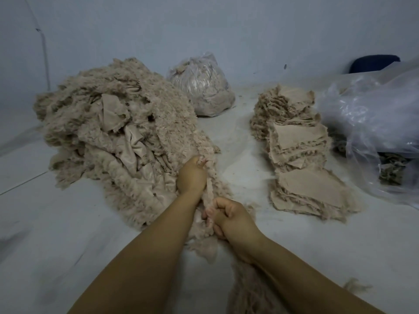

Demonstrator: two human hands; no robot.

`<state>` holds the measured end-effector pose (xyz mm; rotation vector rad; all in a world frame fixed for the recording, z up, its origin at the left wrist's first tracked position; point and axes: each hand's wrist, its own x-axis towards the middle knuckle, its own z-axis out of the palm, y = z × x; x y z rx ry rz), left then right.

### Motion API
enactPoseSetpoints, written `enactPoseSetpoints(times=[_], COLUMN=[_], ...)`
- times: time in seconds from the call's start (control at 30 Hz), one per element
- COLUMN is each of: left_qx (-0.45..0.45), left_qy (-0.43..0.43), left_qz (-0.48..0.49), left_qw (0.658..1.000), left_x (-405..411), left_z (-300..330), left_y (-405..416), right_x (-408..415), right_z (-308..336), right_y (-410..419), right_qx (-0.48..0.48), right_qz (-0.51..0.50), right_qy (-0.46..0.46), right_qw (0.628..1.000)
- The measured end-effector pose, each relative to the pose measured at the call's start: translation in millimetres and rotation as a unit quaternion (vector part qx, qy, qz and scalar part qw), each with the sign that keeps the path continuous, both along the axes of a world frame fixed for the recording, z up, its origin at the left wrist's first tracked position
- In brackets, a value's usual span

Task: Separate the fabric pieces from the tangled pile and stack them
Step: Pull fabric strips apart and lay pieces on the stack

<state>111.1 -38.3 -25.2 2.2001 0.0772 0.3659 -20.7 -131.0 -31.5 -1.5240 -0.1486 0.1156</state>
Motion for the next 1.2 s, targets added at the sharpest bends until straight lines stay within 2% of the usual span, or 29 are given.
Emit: enactPoseSetpoints(times=[0.1,0.17,0.33,0.5,0.57,0.63,0.67,0.73,0.8,0.83,0.87,0.93,1.07,1.13,1.2], left_qx=[0.094,0.125,0.155,0.162,0.099,-0.061,-0.142,-0.269,-0.359,-0.365,-0.343,-0.265,-0.224,-0.167,-0.150], left_qy=[0.027,0.040,0.032,0.024,0.018,-0.005,-0.010,0.021,0.137,0.193,0.232,0.254,0.188,0.158,0.145], left_qz=[0.035,0.043,0.035,0.025,0.013,-0.024,-0.049,-0.102,-0.176,-0.210,-0.243,-0.277,-0.235,-0.218,-0.190], left_qw=[0.995,0.990,0.987,0.986,0.995,0.998,0.989,0.958,0.906,0.886,0.877,0.888,0.927,0.949,0.959], left_x=[3.2,4.3,4.6,5.0,4.6,-2.0,-8.4,-24.2,-38.8,-45.4,-52.0,-62.8,-71.3,-72.8,-71.6], left_z=[1.2,1.1,1.3,-1.4,-0.5,6.3,11.9,25.3,38.9,42.8,44.4,41.4,35.2,35.6,32.8], left_y=[-3.2,-3.9,-3.7,-3.8,0.6,5.9,8.5,14.4,20.8,23.5,25.0,24.6,14.2,6.8,0.5], right_x=[3.2,4.4,0.7,-1.3,0.9,6.8,9.5,12.3,11.5,10.6,9.6,8.2,4.1,2.2,1.0], right_z=[-1.3,-1.4,2.4,1.1,-0.9,-2.4,-3.0,-3.5,-3.0,-2.6,-2.3,-0.8,6.2,8.6,9.9], right_y=[-2.0,-2.8,-3.1,-4.0,-1.4,1.8,3.0,4.1,3.8,2.8,2.4,2.6,2.1,1.1,0.6], right_qx=[-0.049,-0.088,-0.151,-0.164,-0.138,-0.095,-0.071,-0.039,-0.018,-0.011,-0.009,-0.007,0.026,0.044,0.054], right_qz=[-0.023,-0.039,-0.066,-0.077,-0.096,-0.125,-0.134,-0.133,-0.123,-0.120,-0.119,-0.119,-0.107,-0.092,-0.073], right_qy=[-0.023,-0.039,-0.078,-0.098,-0.080,-0.033,-0.010,0.013,0.016,0.013,0.008,-0.002,-0.006,-0.003,0.013], right_qw=[0.998,0.995,0.983,0.979,0.983,0.987,0.988,0.990,0.992,0.993,0.993,0.993,0.994,0.995,0.996])
